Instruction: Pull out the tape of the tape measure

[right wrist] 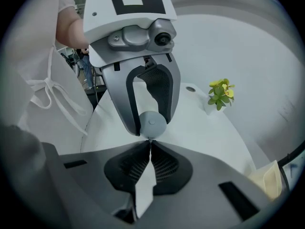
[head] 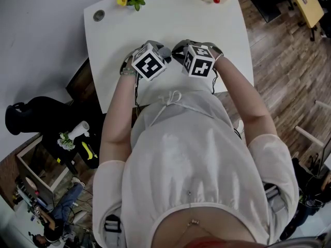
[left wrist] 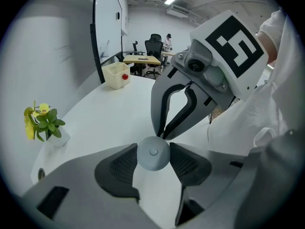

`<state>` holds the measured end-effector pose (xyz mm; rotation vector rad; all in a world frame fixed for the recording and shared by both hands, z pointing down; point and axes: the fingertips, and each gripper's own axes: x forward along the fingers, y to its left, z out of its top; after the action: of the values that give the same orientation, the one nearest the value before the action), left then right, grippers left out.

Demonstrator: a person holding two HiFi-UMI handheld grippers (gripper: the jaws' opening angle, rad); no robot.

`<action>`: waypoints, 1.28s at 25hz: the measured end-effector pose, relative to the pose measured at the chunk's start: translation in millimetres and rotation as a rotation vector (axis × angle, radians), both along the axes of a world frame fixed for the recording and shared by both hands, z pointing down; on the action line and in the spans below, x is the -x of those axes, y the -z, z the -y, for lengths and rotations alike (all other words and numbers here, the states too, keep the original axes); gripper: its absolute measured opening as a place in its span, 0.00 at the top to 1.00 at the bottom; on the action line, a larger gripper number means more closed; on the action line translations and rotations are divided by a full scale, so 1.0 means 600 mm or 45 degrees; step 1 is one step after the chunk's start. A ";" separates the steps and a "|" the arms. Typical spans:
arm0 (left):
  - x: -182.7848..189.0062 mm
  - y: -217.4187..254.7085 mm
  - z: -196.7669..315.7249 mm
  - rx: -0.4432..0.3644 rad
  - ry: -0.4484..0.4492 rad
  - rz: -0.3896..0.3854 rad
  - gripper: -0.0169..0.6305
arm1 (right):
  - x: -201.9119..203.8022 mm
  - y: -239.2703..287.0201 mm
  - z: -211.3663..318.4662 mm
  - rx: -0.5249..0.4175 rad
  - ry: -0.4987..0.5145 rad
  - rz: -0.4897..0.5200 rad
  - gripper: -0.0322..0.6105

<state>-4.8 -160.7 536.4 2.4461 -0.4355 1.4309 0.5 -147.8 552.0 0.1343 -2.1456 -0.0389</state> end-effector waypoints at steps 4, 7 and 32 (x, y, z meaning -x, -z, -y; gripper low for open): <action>0.008 -0.004 0.002 -0.007 0.019 0.003 0.62 | -0.005 -0.005 0.003 0.034 -0.030 -0.037 0.93; 0.011 -0.006 0.002 -0.005 0.041 -0.014 0.62 | -0.007 -0.004 0.003 0.074 -0.064 -0.041 0.93; 0.045 -0.005 0.011 -0.073 0.180 -0.061 0.62 | -0.084 -0.022 0.021 0.185 -0.463 -0.061 0.93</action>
<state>-31.8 -167.5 539.5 2.4342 -0.6333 1.3167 51.0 -160.5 564.9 0.4312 -2.0384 0.3210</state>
